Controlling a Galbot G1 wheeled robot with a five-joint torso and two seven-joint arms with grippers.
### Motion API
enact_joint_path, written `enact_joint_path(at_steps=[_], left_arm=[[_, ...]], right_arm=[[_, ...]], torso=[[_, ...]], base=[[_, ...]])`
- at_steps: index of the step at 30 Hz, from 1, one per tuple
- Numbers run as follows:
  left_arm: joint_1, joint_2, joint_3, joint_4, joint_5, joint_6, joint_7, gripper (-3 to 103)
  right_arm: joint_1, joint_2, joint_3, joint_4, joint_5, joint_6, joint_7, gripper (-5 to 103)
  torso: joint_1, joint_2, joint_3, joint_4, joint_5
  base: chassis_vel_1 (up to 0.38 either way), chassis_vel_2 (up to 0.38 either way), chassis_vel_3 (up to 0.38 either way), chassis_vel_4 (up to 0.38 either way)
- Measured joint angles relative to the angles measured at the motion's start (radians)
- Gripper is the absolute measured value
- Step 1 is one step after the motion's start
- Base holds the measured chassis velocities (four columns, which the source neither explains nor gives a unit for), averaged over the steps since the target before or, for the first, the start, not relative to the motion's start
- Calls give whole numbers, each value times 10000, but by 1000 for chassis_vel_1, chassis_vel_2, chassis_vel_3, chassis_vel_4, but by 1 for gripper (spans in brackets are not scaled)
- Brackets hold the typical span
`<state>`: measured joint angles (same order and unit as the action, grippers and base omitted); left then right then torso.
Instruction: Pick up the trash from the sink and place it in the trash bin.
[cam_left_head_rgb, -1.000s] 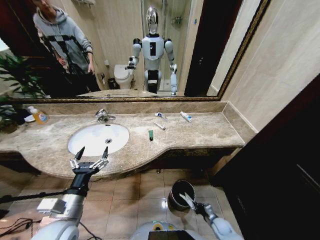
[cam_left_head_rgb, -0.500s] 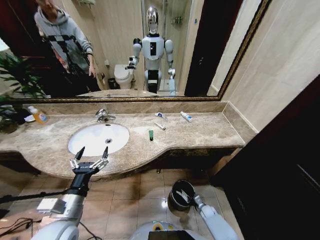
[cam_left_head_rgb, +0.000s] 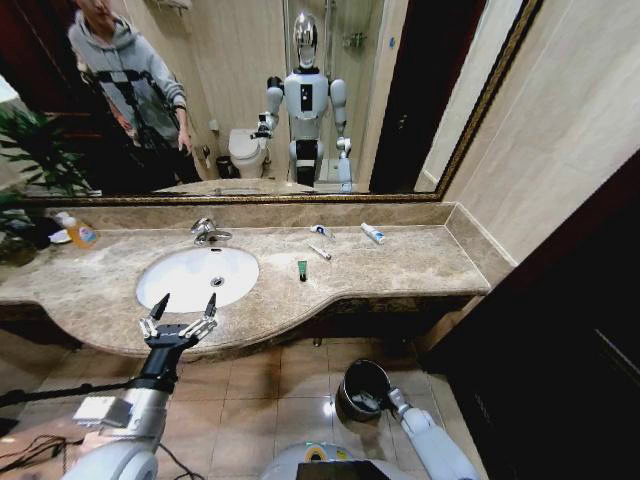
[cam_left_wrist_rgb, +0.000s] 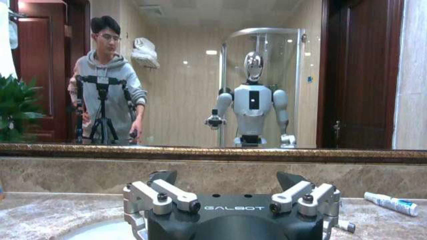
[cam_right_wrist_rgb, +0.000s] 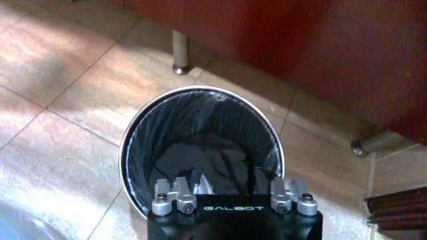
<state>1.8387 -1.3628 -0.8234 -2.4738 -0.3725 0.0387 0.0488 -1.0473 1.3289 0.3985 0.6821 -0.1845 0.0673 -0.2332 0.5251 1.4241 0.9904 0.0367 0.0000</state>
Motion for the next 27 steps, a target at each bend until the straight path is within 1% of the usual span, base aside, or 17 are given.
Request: enact_joint_path(at_steps=[4,5,6,7,8,9,11,12,15,16,18,19,21,22,24,26,27], left_arm=[[0,0,0,0,0,0,0,100],[0,0,0,0,0,0,0,100],[0,0,0,0,0,0,0,100],[0,-1,0,0,0,0,0,100],[0,-1,0,0,0,0,0,100],[0,-1,0,0,0,0,0,100],[0,0,0,0,0,0,0,100],[0,0,0,0,0,0,0,100],[0,-1,0,0,0,0,0,100],[0,-1,0,0,0,0,0,100],[0,0,0,0,0,0,1,100],[0,0,0,0,0,0,1,100],[0,0,0,0,0,0,5,100],[0,0,0,0,0,0,5,100],[0,0,-1,0,0,0,0,100],[0,0,0,0,0,0,1,100],[0,0,0,-1,-1,0,2,100]], right_arm=[[-611,-54,67,1263,490,-331,20,80],[-611,-54,67,1263,490,-331,20,80],[-906,-108,94,1850,749,-467,85,85],[-1158,-167,108,2328,981,-551,172,85],[-1499,-236,139,2962,1285,-619,309,90],[-1499,-236,139,2962,1285,-619,309,90],[-2258,-332,401,4337,1874,-421,612,100],[-2258,-332,401,4337,1874,-421,612,100],[-3485,-587,734,6239,2583,-284,915,100],[-3485,-587,734,6239,2583,-284,915,100],[-4487,-640,1134,7843,2908,-243,1142,100],[-4487,-640,1134,7843,2908,-243,1142,100],[-5302,-500,1574,9094,3027,-243,1320,100],[-5302,-500,1574,9094,3027,-243,1320,100],[-6368,-200,1972,10303,3055,-245,1441,100],[-6664,-69,2076,10680,3055,-247,1485,100],[-7385,343,2352,11864,3041,-241,1601,100]], torso=[[0,0,0,0,3],[0,0,0,0,3],[0,0,0,1,3],[0,0,-1,1,0],[-1,1,0,0,-1],[-1,1,0,0,-1],[0,1,-1,2,3],[0,1,-1,2,3],[-2,1,-1,-1,-2],[-2,1,-1,-1,-2],[-3,1,-2,-1,1],[-3,1,-2,-1,1],[-2,2,-2,1,-2],[-2,2,-2,1,-2],[-2,2,-1,-1,-2],[-2,1,-1,-2,-3],[-3,3,-1,-3,2]], base=[[0,0,0,0],[0,0,0,0],[0,0,0,0],[0,0,0,0],[0,0,0,0],[0,0,0,0],[0,0,0,0],[0,0,0,0],[0,0,0,0],[0,0,0,0],[0,0,0,0],[0,0,0,0],[0,0,0,0],[0,0,0,0],[0,0,0,0],[0,0,0,0],[0,0,0,0]])
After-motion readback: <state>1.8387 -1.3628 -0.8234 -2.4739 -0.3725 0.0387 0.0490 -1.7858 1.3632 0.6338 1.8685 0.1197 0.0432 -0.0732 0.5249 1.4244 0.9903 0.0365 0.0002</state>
